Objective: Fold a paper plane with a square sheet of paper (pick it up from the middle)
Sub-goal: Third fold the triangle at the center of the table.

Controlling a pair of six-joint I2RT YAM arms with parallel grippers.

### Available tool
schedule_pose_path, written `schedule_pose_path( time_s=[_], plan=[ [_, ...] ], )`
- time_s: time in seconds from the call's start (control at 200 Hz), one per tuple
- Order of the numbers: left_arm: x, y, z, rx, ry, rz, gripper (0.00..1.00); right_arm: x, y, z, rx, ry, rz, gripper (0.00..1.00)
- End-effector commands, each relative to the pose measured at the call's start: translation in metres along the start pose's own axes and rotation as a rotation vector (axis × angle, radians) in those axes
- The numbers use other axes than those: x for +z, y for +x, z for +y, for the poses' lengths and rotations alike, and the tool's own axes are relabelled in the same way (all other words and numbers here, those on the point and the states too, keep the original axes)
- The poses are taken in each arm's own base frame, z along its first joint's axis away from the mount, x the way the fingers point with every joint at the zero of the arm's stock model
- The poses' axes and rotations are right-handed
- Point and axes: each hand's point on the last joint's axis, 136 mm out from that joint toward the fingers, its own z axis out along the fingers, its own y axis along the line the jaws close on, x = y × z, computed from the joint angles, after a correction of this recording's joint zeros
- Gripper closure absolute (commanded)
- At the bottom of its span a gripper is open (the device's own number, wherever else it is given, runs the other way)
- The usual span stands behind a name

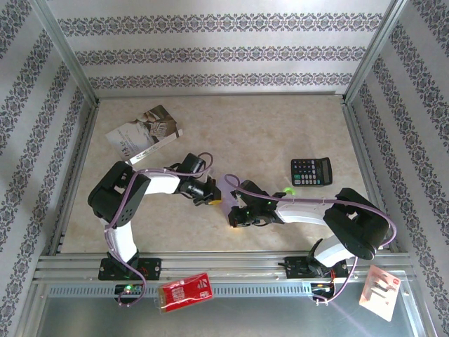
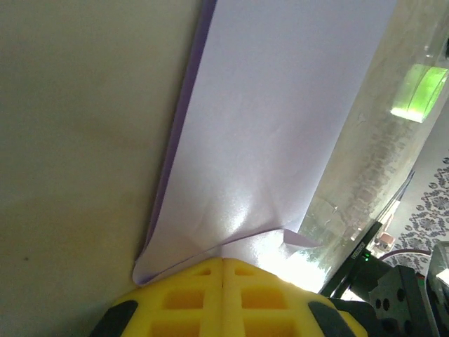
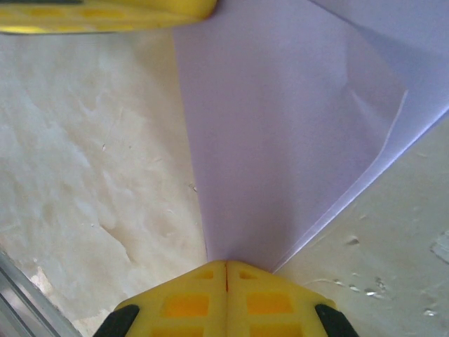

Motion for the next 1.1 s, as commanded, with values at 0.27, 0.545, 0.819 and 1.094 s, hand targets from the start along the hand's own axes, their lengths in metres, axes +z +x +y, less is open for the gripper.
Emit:
schedule_pose_path(
  time_s=[0.27,0.545,0.819,1.094],
  plan=[
    [-0.02,-0.058,0.044,-0.053,-0.098,-0.153,0.93,-0.002,0.073,-0.076,0.079,0.272,0.214,1.0],
    [-0.062,-0.044,0.008,0.0,-0.025,-0.239,0.78,-0.022,0.058,-0.044,-0.113,0.192,0.203,1.0],
    [-0.076,0.012,-0.006,0.071,-0.008,-0.264,0.65,-0.071,-0.001,-0.018,-0.141,0.107,-0.046,0.9],
    [-0.056,0.028,-0.016,0.094,0.054,-0.248,0.51,-0.059,-0.043,-0.004,0.017,0.094,-0.244,0.78]
  ],
)
